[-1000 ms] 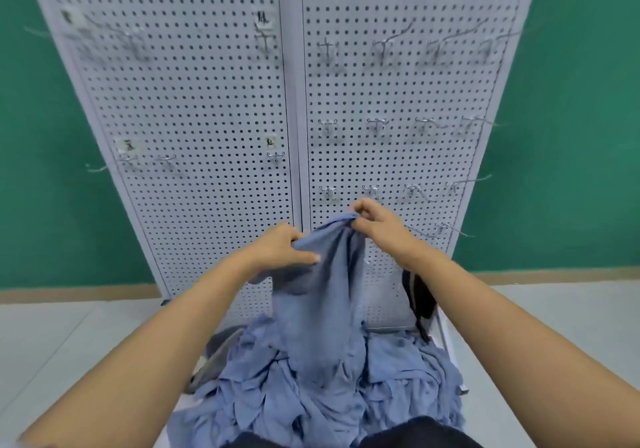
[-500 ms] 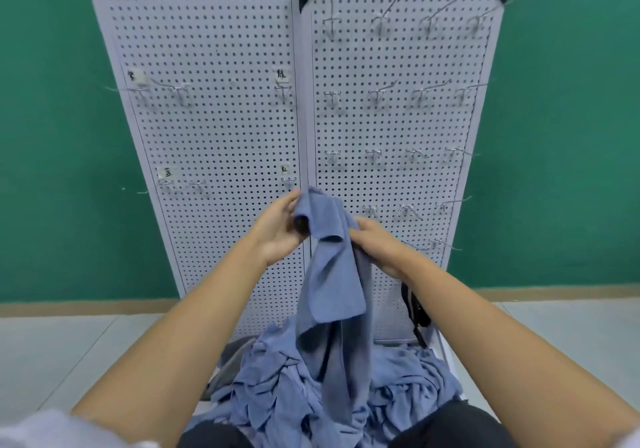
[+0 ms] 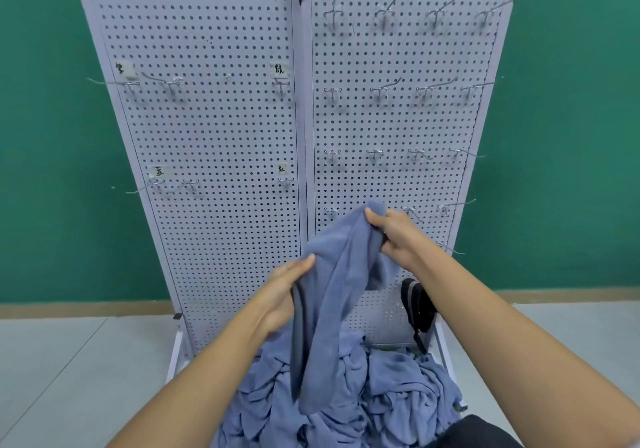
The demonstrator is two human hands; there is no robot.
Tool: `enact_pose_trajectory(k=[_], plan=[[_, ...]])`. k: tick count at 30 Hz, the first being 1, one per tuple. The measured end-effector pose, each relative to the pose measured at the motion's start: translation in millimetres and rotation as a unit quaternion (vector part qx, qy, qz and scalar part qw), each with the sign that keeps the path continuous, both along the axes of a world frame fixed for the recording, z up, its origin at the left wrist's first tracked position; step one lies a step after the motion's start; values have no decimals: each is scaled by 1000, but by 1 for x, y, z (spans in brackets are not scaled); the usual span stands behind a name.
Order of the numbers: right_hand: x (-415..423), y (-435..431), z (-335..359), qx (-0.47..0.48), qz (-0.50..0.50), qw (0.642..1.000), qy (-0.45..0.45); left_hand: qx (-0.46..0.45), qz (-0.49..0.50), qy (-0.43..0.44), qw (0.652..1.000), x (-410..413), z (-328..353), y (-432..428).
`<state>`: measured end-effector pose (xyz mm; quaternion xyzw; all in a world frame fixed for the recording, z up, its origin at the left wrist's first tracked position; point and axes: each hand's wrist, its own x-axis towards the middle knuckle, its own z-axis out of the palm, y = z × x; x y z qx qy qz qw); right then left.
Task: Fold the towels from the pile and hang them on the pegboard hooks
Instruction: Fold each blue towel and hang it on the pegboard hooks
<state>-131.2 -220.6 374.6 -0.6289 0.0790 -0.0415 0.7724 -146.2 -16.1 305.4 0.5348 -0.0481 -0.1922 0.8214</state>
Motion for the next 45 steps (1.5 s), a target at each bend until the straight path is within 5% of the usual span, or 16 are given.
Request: enact_pose_trajectory(k=[6,9,20,28,35,42,45], plan=[[2,-15,-20,39,2,996,80,-15,57,-7,998,13,17,11],[-1,-7,-19,34,85,994,54,-17,50,-34,998,10,31,4],[5,-16,-21,-269,21,960,72,-95,162,-134,973,19,82,14],[1,-28,3,-10,17,993,120,24,155,14,988,33,83,49],[0,-38,26,111,35,992,56,87,148,19,985,38,84,65],[1,-53,37,9,-37,999,0,144,138,-57,978,44,98,74],[-3,-57,40,-93,-59,994,10,259,172,-107,944,44,101,71]])
